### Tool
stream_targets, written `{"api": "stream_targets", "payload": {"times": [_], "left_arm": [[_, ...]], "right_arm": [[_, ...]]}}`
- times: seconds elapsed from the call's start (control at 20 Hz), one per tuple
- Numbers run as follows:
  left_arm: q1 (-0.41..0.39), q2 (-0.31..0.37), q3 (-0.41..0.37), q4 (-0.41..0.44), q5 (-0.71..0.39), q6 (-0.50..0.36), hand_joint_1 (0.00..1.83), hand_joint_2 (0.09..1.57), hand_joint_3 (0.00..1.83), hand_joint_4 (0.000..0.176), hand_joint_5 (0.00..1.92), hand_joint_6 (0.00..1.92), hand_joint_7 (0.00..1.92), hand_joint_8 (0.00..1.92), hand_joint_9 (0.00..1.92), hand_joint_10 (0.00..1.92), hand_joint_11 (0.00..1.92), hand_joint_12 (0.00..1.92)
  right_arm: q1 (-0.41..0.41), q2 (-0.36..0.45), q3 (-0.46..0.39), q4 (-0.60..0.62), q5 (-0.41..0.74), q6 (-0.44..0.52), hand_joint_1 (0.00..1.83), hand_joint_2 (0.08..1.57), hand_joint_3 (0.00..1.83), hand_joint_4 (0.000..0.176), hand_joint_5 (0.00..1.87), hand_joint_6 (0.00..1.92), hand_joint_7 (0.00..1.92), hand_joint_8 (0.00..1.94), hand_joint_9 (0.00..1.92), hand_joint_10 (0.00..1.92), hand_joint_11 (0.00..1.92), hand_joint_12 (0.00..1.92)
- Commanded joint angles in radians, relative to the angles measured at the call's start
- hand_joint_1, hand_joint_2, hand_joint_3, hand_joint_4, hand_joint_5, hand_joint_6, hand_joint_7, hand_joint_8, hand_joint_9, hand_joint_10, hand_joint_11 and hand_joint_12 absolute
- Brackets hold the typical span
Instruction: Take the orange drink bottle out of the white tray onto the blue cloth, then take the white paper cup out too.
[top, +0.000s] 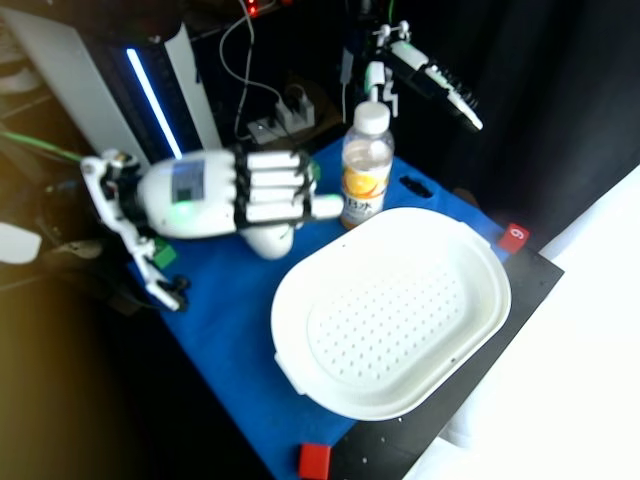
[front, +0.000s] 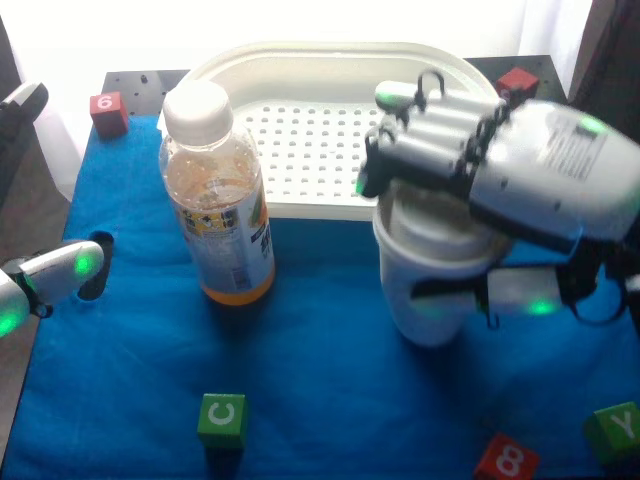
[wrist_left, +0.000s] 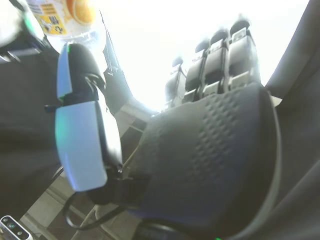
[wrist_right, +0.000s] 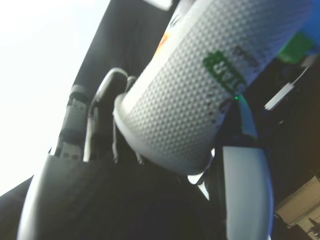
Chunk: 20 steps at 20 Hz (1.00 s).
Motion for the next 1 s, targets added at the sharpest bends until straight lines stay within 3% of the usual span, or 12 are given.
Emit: {"api": "stream_targets", "payload": {"times": [0.0,0.15,0.25,0.35,0.4,0.45,0.5,0.6,0.7,0.8,0.9,0.95], "left_arm": [[-0.006,-0.003,0.001,0.004,-0.135,-0.006,0.7,1.1,0.01,0.136,0.0,0.0,0.0,0.0,0.0,0.0,0.0,0.0],[-0.005,0.006,0.004,0.004,-0.131,-0.006,0.74,1.1,0.0,0.15,0.0,0.0,0.0,0.0,0.0,0.0,0.0,0.0],[-0.003,0.009,0.003,0.003,-0.137,-0.006,0.78,1.1,0.0,0.141,0.0,0.0,0.0,0.0,0.0,0.0,0.0,0.0],[-0.001,0.009,0.003,0.001,-0.142,-0.006,0.77,1.09,0.0,0.165,0.0,0.0,0.0,0.0,0.0,0.0,0.0,0.0],[-0.001,0.009,0.003,0.001,-0.142,-0.006,0.76,1.08,0.0,0.174,0.0,0.0,0.0,0.0,0.0,0.0,0.0,0.0],[0.0,0.008,0.003,0.001,-0.142,-0.006,0.76,1.08,0.0,0.176,0.0,0.0,0.0,0.0,0.0,0.0,0.0,0.0],[0.0,0.008,0.003,0.0,-0.142,-0.006,0.75,1.08,0.0,0.172,0.0,0.0,0.0,0.0,0.0,0.0,0.0,0.0],[0.0,0.008,0.003,-0.002,-0.143,-0.006,0.77,1.08,0.0,0.168,0.0,0.0,0.0,0.0,0.0,0.0,0.0,0.0],[0.002,0.007,0.002,-0.004,-0.144,-0.006,0.77,1.08,0.0,0.147,0.0,0.0,0.0,0.0,0.0,0.0,0.0,0.0],[0.003,0.007,0.002,-0.005,-0.144,-0.006,0.74,1.07,0.0,0.158,0.0,0.0,0.0,0.0,0.0,0.0,0.0,0.0],[0.004,0.007,0.002,-0.005,-0.147,-0.006,0.73,1.07,0.0,0.169,0.0,0.0,0.0,0.0,0.0,0.0,0.0,0.0],[0.005,0.007,0.001,-0.006,-0.149,-0.006,0.73,1.07,0.0,0.161,0.0,0.0,0.0,0.0,0.0,0.0,0.0,0.0]], "right_arm": [[-0.001,-0.007,-0.011,0.016,0.103,0.006,0.87,1.18,0.0,0.0,0.04,1.16,0.11,0.89,0.09,1.26,0.0,1.79],[-0.031,-0.005,-0.021,0.016,0.1,0.037,0.69,1.18,0.0,0.0,0.0,0.9,0.17,0.31,0.03,0.93,0.0,1.64],[-0.041,0.007,-0.034,0.014,0.101,0.049,0.72,1.13,0.0,0.0,0.0,0.69,0.14,0.11,0.0,0.65,0.0,1.49],[-0.041,0.021,-0.049,0.011,0.104,0.049,0.69,1.12,0.0,0.0,0.0,0.28,0.03,0.01,0.0,0.35,0.0,1.28],[-0.041,0.028,-0.056,0.008,0.111,0.049,0.65,1.13,0.0,0.018,0.0,0.1,0.01,0.0,0.0,0.27,0.0,1.22],[-0.041,0.042,-0.066,0.005,0.121,0.049,0.57,1.15,0.0,0.066,0.0,0.02,0.0,0.0,0.0,0.16,0.0,1.12],[-0.041,0.055,-0.073,0.005,0.128,0.049,0.53,1.16,0.0,0.084,0.0,0.0,0.0,0.0,0.0,0.09,0.0,1.04],[-0.041,0.072,-0.085,0.004,0.137,0.049,0.57,1.14,0.0,0.073,0.0,0.0,0.0,0.0,0.0,0.0,0.0,1.01],[-0.041,0.082,-0.09,0.004,0.139,0.049,0.59,1.11,0.0,0.096,0.0,0.0,0.0,0.0,0.0,0.0,0.0,0.91],[-0.041,0.093,-0.091,0.004,0.149,0.059,0.56,1.08,0.0,0.096,0.0,0.0,0.0,0.0,0.0,0.0,0.0,0.83],[-0.042,0.114,-0.081,0.006,0.198,0.135,0.51,1.06,0.0,0.086,0.0,0.0,0.0,0.0,0.0,0.0,0.0,0.45],[-0.05,0.124,-0.067,0.006,0.241,0.198,0.45,1.02,0.0,0.092,0.0,0.0,0.0,0.0,0.0,0.0,0.0,0.76]]}}
